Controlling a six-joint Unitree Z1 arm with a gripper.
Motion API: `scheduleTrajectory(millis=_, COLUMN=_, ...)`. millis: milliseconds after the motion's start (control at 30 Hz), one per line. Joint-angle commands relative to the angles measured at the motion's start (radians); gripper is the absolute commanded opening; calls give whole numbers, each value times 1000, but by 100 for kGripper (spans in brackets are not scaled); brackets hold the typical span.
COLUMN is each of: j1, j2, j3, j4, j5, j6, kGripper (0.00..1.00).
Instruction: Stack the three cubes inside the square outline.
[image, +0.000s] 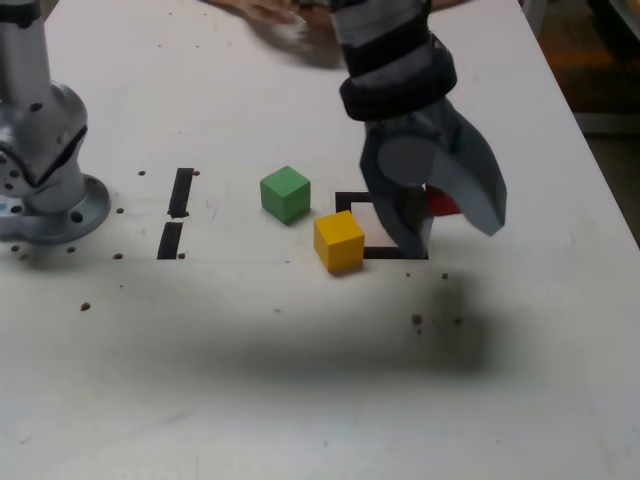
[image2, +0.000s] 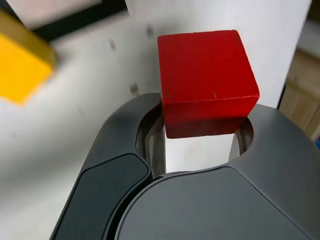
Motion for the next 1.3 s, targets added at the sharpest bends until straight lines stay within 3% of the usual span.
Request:
scheduleTrajectory(millis=0, j1=36, j2=22, j3=-13, j4=-10, j5=19, j6=6, kGripper=13)
scheduleTrajectory(millis=233, j1=123, j2=87, j3=-24, j4=-64, j5=74, j6=8, kGripper=13)
scheduleTrajectory(millis=567, j1=177, j2=110, j3=40, j4=-85, j5=79, j6=8, kGripper=13)
scheduleTrajectory(millis=833, j1=186, j2=43, j3=197, j4=-126, j5=20, j6=8, kGripper=13)
scheduleTrajectory(millis=1100, j1=168, j2=-103, j3=398, j4=-152, j5=-43, j6=-3, kGripper=13)
scheduleTrajectory(millis=1267, j1=159, j2=-168, j3=474, j4=-136, j5=-57, j6=-4, kGripper=13)
